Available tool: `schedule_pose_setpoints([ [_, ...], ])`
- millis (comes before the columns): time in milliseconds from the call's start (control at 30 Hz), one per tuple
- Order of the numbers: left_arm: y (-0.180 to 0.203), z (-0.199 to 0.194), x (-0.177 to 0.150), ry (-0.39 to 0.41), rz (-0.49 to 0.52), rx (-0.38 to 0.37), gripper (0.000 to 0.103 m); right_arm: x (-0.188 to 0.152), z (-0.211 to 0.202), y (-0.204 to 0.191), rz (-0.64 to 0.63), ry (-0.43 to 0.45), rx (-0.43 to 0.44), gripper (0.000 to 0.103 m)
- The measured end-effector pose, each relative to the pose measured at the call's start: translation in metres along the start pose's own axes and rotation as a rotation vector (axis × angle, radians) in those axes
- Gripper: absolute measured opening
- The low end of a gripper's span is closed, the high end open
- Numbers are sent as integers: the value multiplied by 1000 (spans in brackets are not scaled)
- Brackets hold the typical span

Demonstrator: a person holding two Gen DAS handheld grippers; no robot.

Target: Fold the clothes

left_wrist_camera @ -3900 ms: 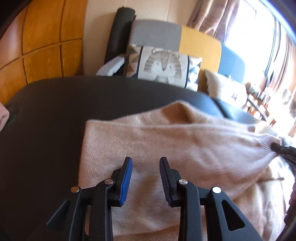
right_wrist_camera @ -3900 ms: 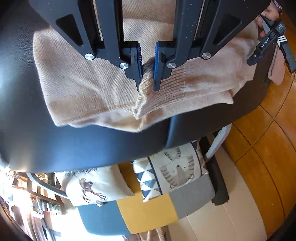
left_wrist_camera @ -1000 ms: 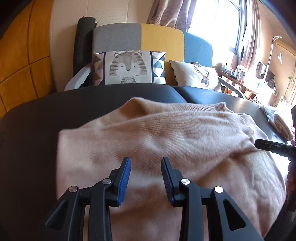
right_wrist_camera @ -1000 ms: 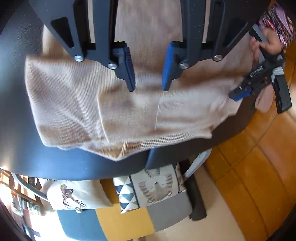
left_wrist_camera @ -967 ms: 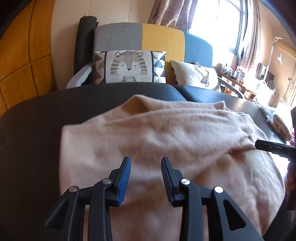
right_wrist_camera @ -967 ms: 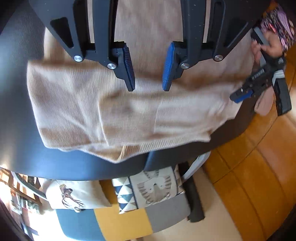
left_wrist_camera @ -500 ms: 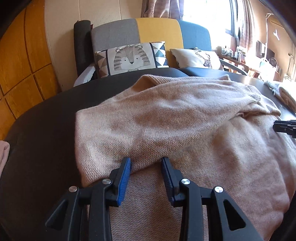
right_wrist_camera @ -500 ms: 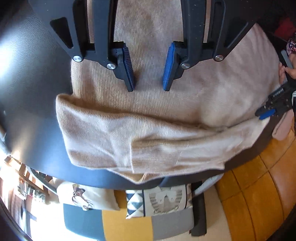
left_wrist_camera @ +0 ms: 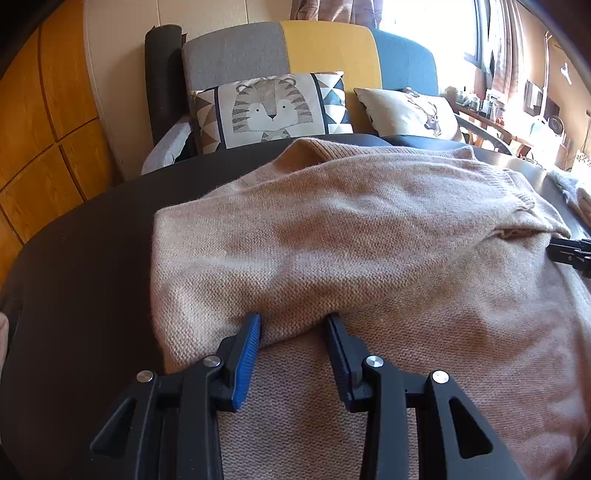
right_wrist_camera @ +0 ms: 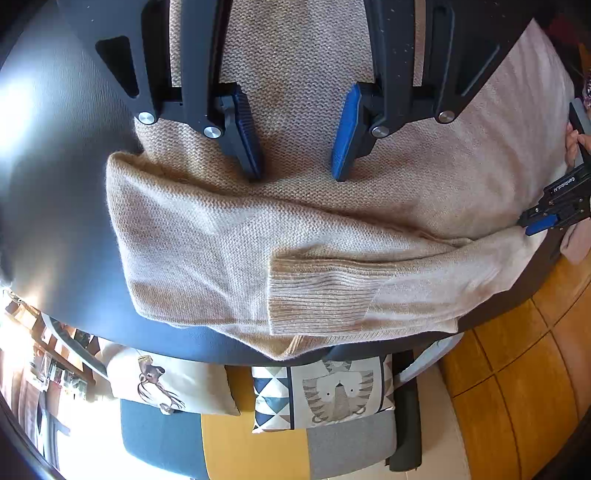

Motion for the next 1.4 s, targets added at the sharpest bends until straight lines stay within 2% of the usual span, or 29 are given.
schedule_pose_setpoints([
  [233,-3,12,10,4,17,5,38,18,16,-3,-17,-3,-4,43],
  [300,2,1,11,5,38,20,38,18,3,-9,-5,1,50,43],
  [367,18,-18,9,46,78,-6,38,14,-11,-20,-10,10,108,43],
  [467,53,-44,1,86,143,-96,38,-3,-26,-55,-112,-18,164,43],
  [567,89,-60,-15,67,221,-171,38,-31,-35,-89,-234,-73,188,43],
  [633,108,-69,-30,41,271,-195,37,-47,-42,-103,-315,-83,178,43],
  [700,114,-80,-40,77,300,-173,36,-62,-57,-104,-378,-63,152,43],
  [800,104,-95,-53,78,264,-176,36,-82,-76,-92,-404,-60,114,43],
  [867,91,-103,-60,76,207,-188,36,-92,-90,-82,-419,-38,106,49],
  [933,77,-110,-69,84,154,-191,37,-98,-100,-72,-383,-30,112,54],
  [1033,61,-123,-83,109,95,-187,38,-103,-108,-63,-324,-28,119,55],
  [1233,61,-137,-80,149,119,-144,37,-91,-125,-51,-278,21,114,55],
  [1333,73,-137,-68,195,130,-158,38,-74,-123,-32,-180,58,51,55],
  [1400,86,-127,-62,188,146,-181,37,-70,-109,-23,-97,28,53,55],
])
Point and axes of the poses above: each gripper's, at about its wrist camera, not at the fingertips, and z roughly the way its jaws point, y to its right, x to its top, the point moved 1 cm from there along z, roughly the way its jaws point, and after that the axes turned 13 degrees about y, right-handed, at the moved point
